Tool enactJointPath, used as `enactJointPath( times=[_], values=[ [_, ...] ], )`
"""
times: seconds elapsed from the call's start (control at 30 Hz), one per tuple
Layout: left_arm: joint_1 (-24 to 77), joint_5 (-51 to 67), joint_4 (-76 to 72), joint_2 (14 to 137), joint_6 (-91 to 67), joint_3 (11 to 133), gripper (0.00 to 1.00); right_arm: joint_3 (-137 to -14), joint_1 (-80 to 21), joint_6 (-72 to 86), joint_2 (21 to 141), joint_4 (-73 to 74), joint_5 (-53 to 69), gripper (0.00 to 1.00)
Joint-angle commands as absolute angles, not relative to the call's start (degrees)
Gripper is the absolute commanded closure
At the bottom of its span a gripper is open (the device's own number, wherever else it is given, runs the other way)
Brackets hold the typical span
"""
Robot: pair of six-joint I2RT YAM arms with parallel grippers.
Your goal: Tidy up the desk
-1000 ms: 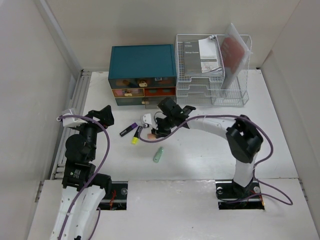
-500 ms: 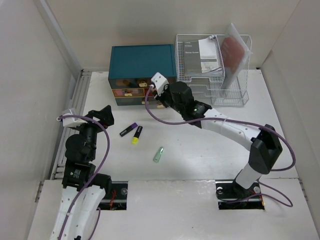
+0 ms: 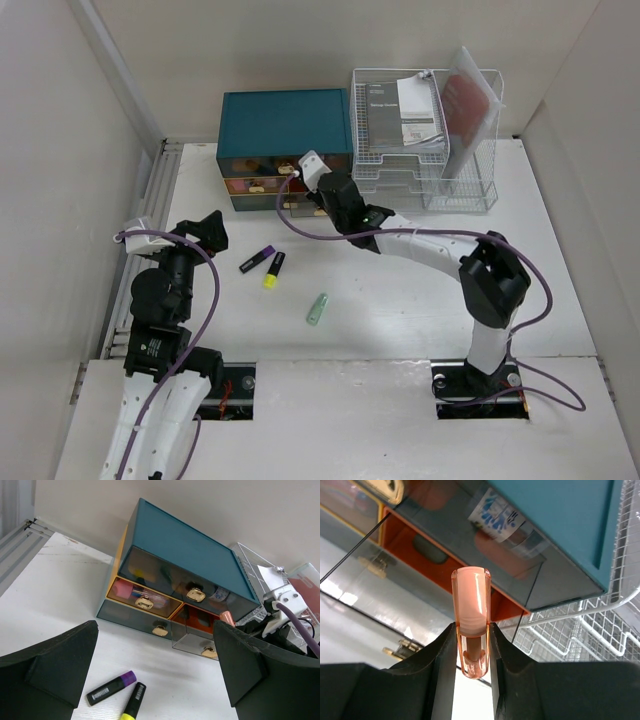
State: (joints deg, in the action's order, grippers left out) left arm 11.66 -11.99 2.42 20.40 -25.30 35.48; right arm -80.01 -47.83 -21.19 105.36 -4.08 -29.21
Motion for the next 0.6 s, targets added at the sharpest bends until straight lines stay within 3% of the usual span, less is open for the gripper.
enactJointPath(
  times=[0.0,0.13,0.17,0.3,0.47,0.57],
  values=[
    [11.87,-11.16,-0.44,20.21,-24.35,35.33,0.02,-83.50,-48.08,-22.06,106.34,-7.38,-32.87,0.90],
    [11.87,-11.16,-0.44,20.21,-24.35,35.33,0.02,-83.50,-48.08,-22.58,106.87,-7.38,-32.87,0.74],
    [11.87,-11.16,-0.44,20.21,-24.35,35.33,0.02,-83.50,-48.08,-22.59,106.88,-7.38,-32.87,0.62],
    [11.87,-11.16,-0.44,20.21,-24.35,35.33,0.02,-82.97,-48.08,-24.07,105.57,-7.38,-30.42,0.33],
    [11.87,-11.16,-0.44,20.21,-24.35,35.33,0.02,-80.16,-48.08,-25.13,100.31,-7.38,-24.63,0.28],
    [11.87,-11.16,-0.44,20.21,-24.35,35.33,0.02,-75.53,-48.08,-30.46,95.55,-7.38,-12.26,0.28]
  ],
)
